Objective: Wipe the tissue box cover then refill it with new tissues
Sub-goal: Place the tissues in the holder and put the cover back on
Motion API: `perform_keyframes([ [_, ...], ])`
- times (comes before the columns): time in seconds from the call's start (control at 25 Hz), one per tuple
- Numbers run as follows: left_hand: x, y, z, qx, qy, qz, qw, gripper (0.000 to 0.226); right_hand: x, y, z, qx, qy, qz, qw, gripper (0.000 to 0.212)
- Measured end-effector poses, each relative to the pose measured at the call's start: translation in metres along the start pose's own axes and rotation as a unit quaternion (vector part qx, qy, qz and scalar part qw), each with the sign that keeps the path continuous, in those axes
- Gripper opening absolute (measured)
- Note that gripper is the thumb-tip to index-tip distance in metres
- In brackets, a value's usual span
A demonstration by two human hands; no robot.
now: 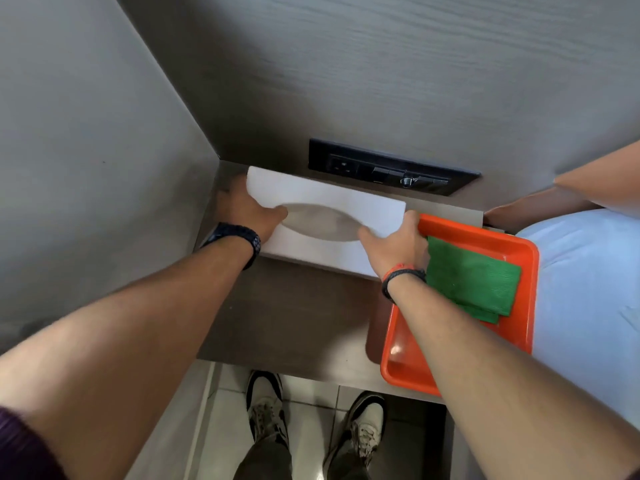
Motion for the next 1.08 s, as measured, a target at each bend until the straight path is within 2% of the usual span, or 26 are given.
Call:
perform_keyframes([
  [0.4,-0.020,-0.013,-0.030,-0.015,0.003,0.041,0.999,0.071,-0.007,-0.030,-0.028,-0.016,-0.003,-0.002,1.000,0.067],
  [0.6,-0.027,-0.019,-0.030,-0.047,0.012,0.052,0.998,0.077,0.000,-0.033,-0.027,-0.020,-0.010,-0.009,1.000,0.063],
  [1.08,-0.037,-0.031,-0.043,-0.056,0.009,0.079,0.995,0.078,0.002,-0.039,-0.032,-0.028,-0.002,-0.032,0.999,0.058],
])
Point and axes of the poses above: each hand's wrist, its own z-axis away from the middle knuckle, its own y-axis out of the back of the hand, x = y × z, the point moved 5 cm from there along -z, towards the middle knuckle, and after that the axes turned 2 degrees about -y, right-handed, at the moved point
